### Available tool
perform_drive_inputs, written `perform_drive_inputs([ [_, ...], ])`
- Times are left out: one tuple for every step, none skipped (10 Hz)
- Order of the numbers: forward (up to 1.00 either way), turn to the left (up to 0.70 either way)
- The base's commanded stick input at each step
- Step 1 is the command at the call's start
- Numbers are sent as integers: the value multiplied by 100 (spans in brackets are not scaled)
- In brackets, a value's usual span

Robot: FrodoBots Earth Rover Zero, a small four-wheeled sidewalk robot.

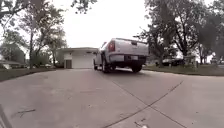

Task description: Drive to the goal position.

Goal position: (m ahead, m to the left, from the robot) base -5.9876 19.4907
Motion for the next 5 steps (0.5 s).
perform_drive_inputs([
  [0, 0],
  [0, 0],
  [0, 0],
  [0, 0],
  [41, 0],
])
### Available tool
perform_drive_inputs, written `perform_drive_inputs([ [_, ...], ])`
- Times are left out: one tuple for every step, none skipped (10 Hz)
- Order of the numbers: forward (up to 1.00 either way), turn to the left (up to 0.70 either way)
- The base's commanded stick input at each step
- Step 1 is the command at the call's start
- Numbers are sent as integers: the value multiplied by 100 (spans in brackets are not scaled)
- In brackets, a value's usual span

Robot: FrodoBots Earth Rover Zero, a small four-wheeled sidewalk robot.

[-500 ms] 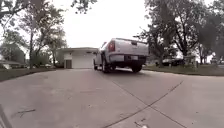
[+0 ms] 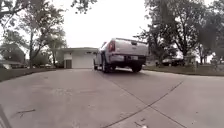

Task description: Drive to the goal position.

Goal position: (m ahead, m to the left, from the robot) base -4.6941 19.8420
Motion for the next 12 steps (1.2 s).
perform_drive_inputs([
  [70, 0],
  [70, 0],
  [70, 0],
  [70, 0],
  [70, -27],
  [70, -35],
  [70, -35],
  [70, -35],
  [70, -35],
  [70, -35],
  [70, -35],
  [70, -35],
])
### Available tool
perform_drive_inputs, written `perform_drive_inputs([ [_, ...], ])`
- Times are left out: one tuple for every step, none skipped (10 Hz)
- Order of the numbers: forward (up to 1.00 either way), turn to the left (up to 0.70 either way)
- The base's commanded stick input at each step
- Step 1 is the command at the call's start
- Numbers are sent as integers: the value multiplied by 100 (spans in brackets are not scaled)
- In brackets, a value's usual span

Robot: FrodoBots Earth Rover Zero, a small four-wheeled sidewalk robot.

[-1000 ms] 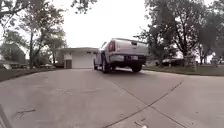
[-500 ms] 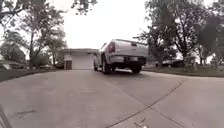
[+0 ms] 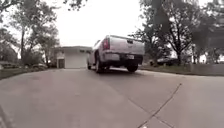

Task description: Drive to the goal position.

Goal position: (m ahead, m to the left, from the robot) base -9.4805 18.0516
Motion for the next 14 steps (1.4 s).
perform_drive_inputs([
  [70, -35],
  [70, -35],
  [70, -35],
  [70, -35],
  [70, -35],
  [70, -35],
  [70, -35],
  [70, -35],
  [70, -35],
  [70, -35],
  [70, -35],
  [70, -35],
  [70, -35],
  [70, -35],
])
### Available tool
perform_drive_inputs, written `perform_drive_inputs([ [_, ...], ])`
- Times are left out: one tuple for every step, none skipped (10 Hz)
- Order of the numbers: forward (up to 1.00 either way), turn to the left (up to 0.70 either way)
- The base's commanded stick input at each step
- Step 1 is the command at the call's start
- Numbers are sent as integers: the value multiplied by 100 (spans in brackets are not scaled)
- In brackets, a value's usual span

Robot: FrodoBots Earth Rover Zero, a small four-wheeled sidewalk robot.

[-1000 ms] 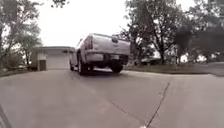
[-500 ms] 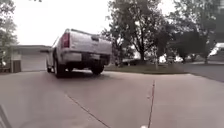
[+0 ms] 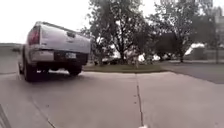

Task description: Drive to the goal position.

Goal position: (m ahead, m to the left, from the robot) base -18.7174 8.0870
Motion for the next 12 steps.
perform_drive_inputs([
  [70, -35],
  [70, -35],
  [34, -53],
  [0, -70],
  [0, -70],
  [0, -70],
  [0, -70],
  [0, -70],
  [0, -70],
  [0, -70],
  [0, -70],
  [0, -70],
])
